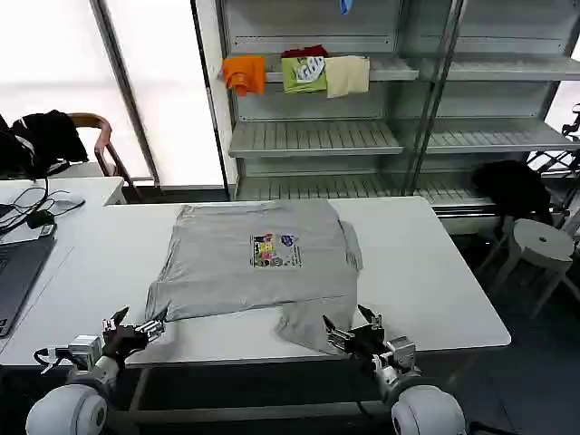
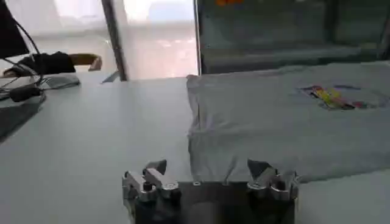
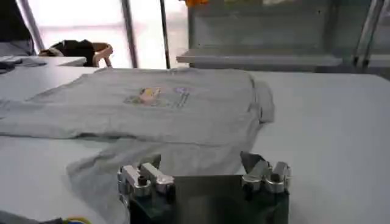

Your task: Fold and organize the clothes.

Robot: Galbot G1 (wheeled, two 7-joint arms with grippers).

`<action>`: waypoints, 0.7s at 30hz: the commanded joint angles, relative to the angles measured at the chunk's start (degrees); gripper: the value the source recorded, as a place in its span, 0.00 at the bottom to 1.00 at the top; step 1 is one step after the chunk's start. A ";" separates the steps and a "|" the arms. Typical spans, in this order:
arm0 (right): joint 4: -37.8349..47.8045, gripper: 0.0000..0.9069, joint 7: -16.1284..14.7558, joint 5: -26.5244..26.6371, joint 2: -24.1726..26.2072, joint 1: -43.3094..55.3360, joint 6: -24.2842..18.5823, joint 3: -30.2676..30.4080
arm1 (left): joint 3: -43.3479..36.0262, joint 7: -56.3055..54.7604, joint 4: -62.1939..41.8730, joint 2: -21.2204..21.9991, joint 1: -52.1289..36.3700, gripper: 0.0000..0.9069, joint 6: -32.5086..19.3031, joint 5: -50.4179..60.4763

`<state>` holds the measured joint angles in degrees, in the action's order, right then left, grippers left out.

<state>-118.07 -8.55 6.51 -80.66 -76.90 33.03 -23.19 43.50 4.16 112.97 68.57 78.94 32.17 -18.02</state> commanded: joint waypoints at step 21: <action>1.79 0.00 -1.02 -1.09 -0.17 -0.62 0.07 0.70 | -1.27 1.55 -2.84 0.22 0.09 0.01 -1.31 1.59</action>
<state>-116.39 -9.41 5.65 -80.79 -77.18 32.91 -22.61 42.42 5.16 110.59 68.62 79.01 30.93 -16.67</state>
